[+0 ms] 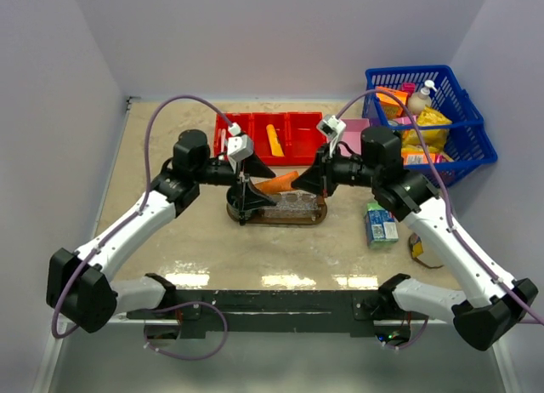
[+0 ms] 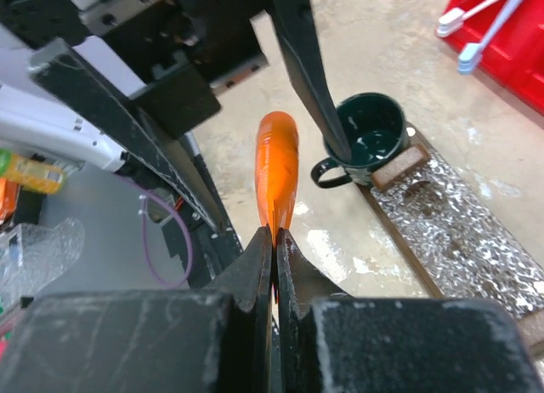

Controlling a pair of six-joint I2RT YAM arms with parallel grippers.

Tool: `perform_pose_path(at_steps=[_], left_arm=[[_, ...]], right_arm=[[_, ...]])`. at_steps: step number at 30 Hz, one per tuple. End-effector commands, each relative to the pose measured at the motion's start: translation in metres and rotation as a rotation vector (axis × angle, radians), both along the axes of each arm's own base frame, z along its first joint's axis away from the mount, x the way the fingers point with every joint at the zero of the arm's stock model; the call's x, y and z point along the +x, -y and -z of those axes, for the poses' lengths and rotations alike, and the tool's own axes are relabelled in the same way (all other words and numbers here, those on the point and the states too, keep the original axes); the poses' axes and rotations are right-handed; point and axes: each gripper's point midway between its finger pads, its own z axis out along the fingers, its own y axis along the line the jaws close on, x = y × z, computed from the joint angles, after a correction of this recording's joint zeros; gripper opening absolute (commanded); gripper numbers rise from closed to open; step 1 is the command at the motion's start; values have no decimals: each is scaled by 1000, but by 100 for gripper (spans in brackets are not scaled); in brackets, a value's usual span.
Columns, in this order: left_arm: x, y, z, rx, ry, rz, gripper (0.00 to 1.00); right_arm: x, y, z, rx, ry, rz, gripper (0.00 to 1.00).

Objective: Prepare toiletry sets of a toothbrush and toothpaste on the tray

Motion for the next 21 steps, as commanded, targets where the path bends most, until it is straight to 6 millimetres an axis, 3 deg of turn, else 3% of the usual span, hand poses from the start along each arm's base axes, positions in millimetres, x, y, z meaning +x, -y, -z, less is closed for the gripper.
perform_pose_path(at_steps=[1,2,4,5,9,14,21], left_arm=[[53,-35,-36,-40,168,-372,94],[54,-45,-55,-84,231,-435,95],[75,-72,-58,-94,258,-644,100],[75,-84,-72,-124,301,-718,100],[101,-135,-71,-92,305,-1052,100],[117,-155,-55,-12,239,-1195,100],[117,-161,-58,-11,248,-1221,100]], right_arm=[[17,18,-33,-35,79,150,0],[27,27,-30,-74,82,226,0],[30,39,-26,-137,55,288,0],[34,41,-21,-165,39,308,0],[37,45,-14,-230,-14,371,0],[35,19,-4,-324,-44,371,0],[46,1,10,-433,-98,383,0]])
